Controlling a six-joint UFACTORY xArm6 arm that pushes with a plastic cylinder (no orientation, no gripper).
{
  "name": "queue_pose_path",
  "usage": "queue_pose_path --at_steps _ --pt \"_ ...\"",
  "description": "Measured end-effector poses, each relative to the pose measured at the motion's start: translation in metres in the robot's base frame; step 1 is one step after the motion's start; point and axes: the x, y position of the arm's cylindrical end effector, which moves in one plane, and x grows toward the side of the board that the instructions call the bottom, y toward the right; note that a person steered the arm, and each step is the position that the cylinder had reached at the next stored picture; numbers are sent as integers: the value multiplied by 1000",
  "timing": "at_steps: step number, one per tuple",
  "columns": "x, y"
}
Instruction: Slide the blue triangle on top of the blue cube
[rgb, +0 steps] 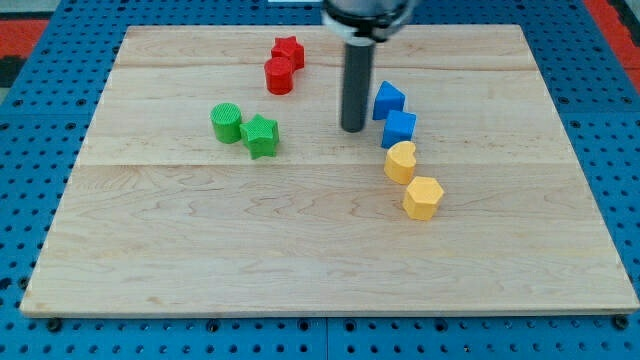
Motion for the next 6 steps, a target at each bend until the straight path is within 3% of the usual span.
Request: queue_pose_path --at_steps 1,3,5,6 --pt "-20 -29" --pt "-39 71" --pt "-63 -5" --pt "-80 -4"
